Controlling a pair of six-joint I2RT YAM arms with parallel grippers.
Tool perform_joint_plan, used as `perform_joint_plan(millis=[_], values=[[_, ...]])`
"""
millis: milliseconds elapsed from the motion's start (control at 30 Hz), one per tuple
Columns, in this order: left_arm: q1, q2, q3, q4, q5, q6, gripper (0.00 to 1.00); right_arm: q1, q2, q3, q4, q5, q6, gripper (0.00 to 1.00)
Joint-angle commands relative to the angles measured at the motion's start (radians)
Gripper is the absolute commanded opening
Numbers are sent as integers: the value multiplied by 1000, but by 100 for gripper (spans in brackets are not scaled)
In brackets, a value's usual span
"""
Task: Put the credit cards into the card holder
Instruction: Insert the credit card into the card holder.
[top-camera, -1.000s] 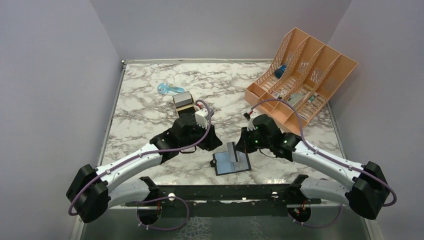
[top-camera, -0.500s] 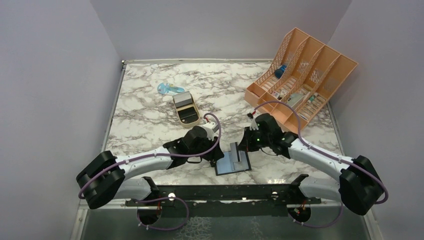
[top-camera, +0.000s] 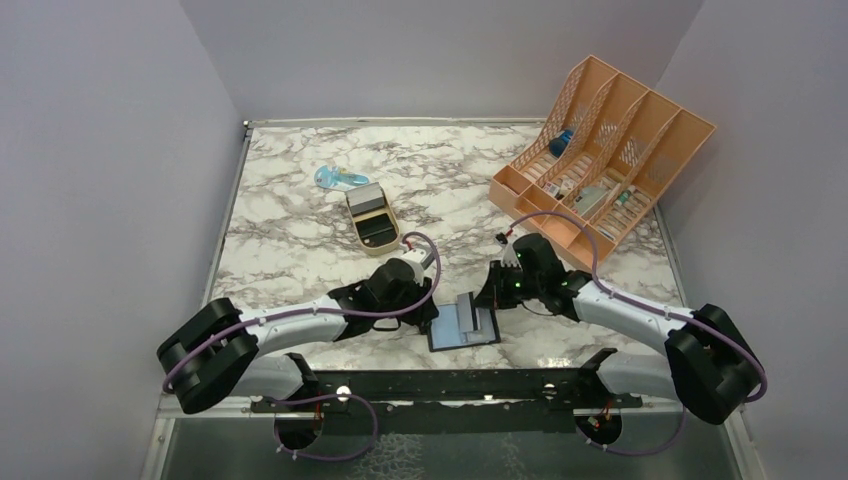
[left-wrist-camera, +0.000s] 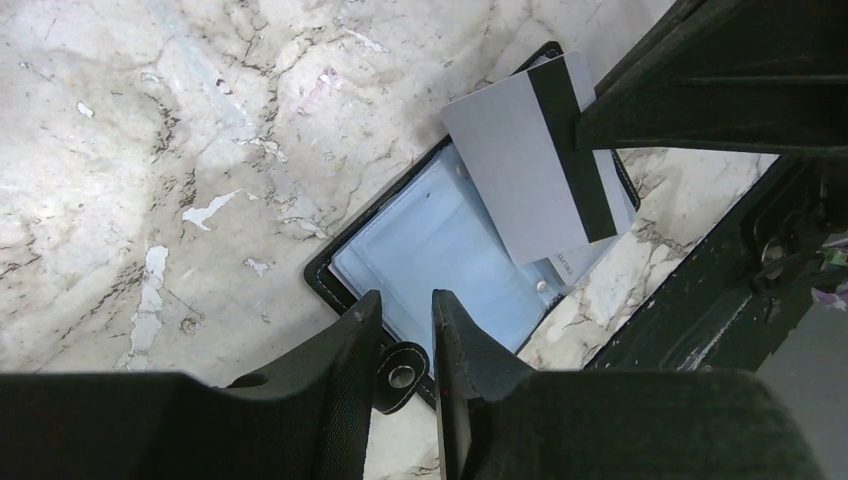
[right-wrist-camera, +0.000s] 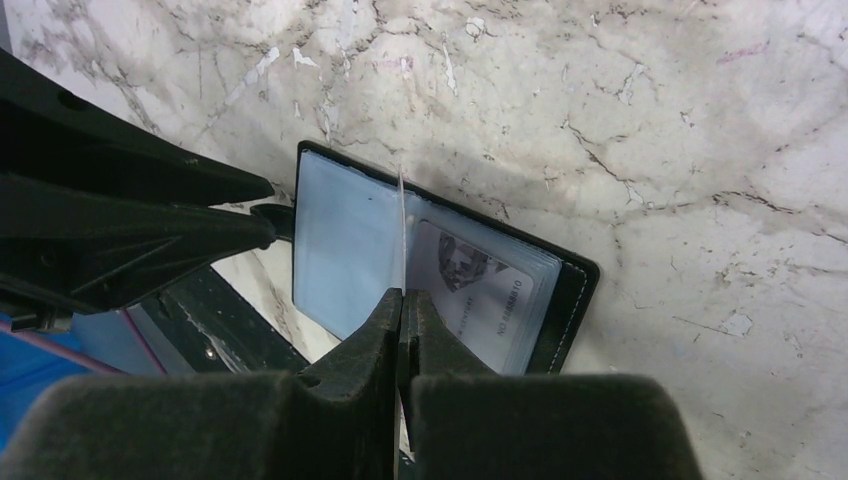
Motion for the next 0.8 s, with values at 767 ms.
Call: perform_joint_plan(millis=[767], values=[[-5,21,-52,-101,-94,-66,17,-10,11,-107,103,-75,11,1]])
